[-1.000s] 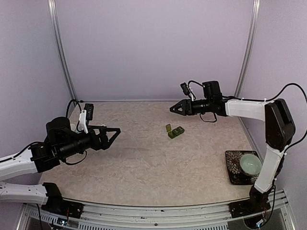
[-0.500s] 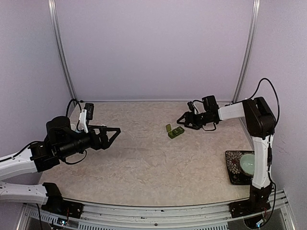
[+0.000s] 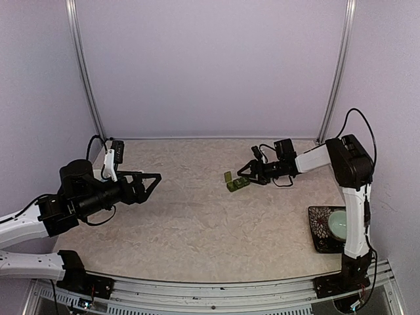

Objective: Sort the pills into containers
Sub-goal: Position the pill container at the center of the board, then pick up the pill bottle from the center of the board.

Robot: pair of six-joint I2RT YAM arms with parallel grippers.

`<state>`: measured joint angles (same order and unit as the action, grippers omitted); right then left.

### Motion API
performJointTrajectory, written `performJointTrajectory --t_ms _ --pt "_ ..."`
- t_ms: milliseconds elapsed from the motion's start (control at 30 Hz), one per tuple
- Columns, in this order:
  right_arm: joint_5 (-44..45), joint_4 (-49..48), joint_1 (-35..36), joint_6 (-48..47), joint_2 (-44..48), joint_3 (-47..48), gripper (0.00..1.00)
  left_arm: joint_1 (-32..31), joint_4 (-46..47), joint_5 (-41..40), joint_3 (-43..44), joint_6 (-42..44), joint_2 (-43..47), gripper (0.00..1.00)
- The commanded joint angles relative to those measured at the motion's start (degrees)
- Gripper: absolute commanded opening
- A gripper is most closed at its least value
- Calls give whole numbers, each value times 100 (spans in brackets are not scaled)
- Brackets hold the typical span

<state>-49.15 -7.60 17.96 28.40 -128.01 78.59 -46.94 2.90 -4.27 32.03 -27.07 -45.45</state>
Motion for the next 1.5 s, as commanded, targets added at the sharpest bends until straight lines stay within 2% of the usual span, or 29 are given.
performJointTrajectory --t_ms 0,300,533,667,700,733,767,967,1133,1267,1467 --pt "-13 -53 388 194 359 -789 79 38 26 -120 41 -68 -1 99" --pt "264 -511 949 430 914 -1499 79 44 79 -349 15 -162 -262 99" --pt "465 -362 1149 398 1090 -1471 80 173 -500 -1304 368 -154 -802 99" --pt "1106 207 1148 2 1564 -1482 83 528 -771 -1531 581 -44 -1140 99" --pt "1291 315 1149 -77 1731 -1513 88 648 -795 -1514 623 -11 -1250 99" --pt "1473 396 1151 -126 1891 -1568 98 792 -799 -1476 661 32 -1359 99" --pt "1756 481 1153 -165 2129 -1621 100 913 -809 -1444 716 87 -1478 99" --pt "2883 709 1169 -508 3303 -2174 100 1450 -873 -1427 1140 421 -2403 98" --pt "2892 395 1143 -394 4052 -2791 100 1855 -846 -1001 1252 512 -2942 87" --pt "2710 297 1131 -260 4201 -3044 100 2097 -827 -999 1291 570 -3299 85" --pt "2730 51 1140 -71 4324 -3285 100 2137 -820 -1141 1487 672 -3810 81"
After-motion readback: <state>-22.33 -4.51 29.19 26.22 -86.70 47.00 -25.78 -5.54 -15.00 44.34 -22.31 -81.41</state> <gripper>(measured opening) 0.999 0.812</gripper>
